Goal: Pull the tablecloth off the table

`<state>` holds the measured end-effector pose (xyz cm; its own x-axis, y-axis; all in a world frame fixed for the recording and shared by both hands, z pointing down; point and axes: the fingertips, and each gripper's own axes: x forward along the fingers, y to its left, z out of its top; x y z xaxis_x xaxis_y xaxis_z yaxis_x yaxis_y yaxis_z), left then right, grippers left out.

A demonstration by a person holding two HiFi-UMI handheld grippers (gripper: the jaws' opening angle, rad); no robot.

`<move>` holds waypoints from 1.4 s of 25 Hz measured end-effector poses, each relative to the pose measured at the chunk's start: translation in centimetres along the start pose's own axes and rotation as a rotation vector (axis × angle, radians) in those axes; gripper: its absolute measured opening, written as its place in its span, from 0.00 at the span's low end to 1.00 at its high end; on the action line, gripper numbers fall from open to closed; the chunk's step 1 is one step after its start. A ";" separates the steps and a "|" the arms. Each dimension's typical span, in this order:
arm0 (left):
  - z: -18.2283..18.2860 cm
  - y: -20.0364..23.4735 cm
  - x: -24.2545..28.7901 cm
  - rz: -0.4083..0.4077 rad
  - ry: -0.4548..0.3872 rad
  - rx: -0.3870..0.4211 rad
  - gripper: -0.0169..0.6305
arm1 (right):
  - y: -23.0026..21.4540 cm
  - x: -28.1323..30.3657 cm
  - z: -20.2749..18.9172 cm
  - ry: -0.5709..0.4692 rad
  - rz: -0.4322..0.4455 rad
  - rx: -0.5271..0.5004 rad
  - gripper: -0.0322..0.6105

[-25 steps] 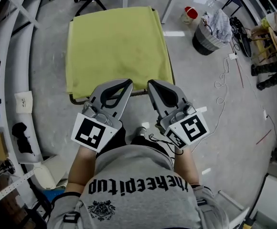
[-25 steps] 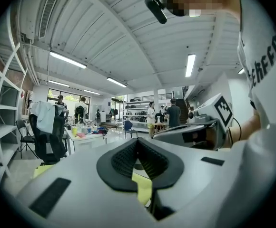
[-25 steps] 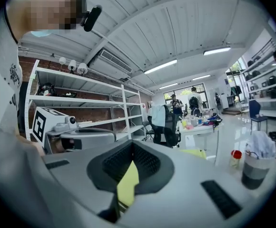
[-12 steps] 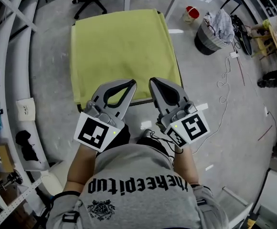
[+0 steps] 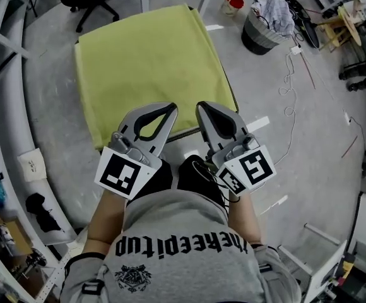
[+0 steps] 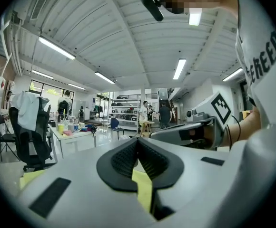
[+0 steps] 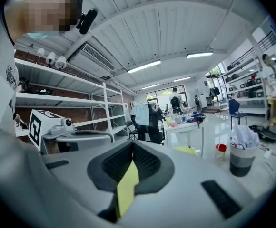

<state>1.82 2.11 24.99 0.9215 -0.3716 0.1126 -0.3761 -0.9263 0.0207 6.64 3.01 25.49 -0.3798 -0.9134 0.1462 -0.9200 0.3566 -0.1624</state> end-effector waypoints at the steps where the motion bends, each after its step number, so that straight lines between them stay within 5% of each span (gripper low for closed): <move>1: -0.1 -0.1 0.3 -0.012 0.003 0.000 0.05 | -0.5 -0.3 -0.2 0.005 -0.021 0.012 0.07; 21: -2.6 -1.2 11.0 -0.117 0.082 -0.047 0.05 | -15.3 -2.4 -5.5 0.137 -0.233 0.135 0.08; 35: -6.0 -2.5 17.1 -0.176 0.176 -0.093 0.05 | -21.7 -3.6 -14.5 0.325 -0.308 0.230 0.25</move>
<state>17.93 -1.59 32.84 0.9457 -0.1813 0.2697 -0.2262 -0.9631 0.1457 26.55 1.45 42.65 -0.1375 -0.8482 0.5116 -0.9631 -0.0062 -0.2690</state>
